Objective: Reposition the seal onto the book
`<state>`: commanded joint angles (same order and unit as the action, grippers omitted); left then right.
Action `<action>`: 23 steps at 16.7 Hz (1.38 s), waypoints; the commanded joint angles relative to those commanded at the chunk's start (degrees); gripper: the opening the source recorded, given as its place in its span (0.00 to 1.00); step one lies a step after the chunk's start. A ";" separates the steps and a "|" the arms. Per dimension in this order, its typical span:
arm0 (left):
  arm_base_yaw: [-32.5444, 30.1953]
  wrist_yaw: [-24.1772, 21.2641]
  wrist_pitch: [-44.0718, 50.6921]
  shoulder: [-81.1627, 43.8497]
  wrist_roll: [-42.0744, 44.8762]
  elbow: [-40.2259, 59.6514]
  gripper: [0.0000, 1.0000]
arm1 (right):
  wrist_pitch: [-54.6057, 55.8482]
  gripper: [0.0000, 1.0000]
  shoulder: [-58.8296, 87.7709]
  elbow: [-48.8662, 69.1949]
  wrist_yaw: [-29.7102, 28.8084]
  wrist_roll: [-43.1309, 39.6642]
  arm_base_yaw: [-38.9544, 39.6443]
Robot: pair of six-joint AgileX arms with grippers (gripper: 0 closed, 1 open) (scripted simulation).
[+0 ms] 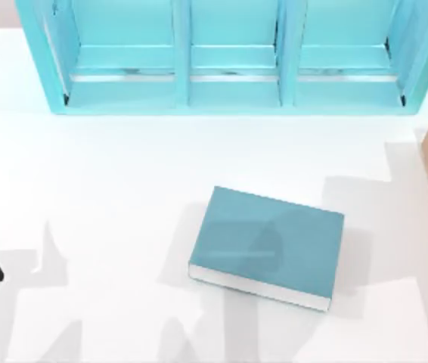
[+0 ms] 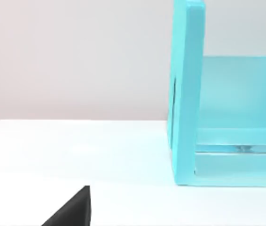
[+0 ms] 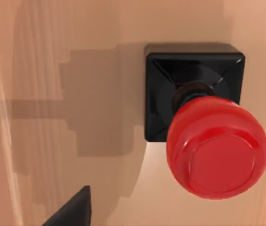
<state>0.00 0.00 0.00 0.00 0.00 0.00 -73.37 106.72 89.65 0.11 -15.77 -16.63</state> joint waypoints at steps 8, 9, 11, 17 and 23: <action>0.00 0.00 0.00 0.00 0.00 0.00 1.00 | 17.60 1.00 3.06 -14.14 -0.02 0.07 0.05; 0.00 0.00 0.00 0.00 0.00 0.00 1.00 | 17.65 1.00 3.07 -14.18 -0.02 0.07 0.05; 0.00 0.00 0.00 0.00 0.00 0.00 1.00 | 17.65 1.00 3.07 -14.18 -0.02 0.07 0.05; 0.00 0.00 0.00 0.00 0.00 0.00 1.00 | 17.65 0.62 3.07 -14.18 -0.02 0.07 0.05; 0.00 0.00 0.00 0.00 0.00 0.00 1.00 | 17.65 0.17 3.07 -14.18 -0.02 0.07 0.05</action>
<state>0.00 0.00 0.00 0.00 0.00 0.00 -55.71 109.79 75.46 0.09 -15.71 -16.58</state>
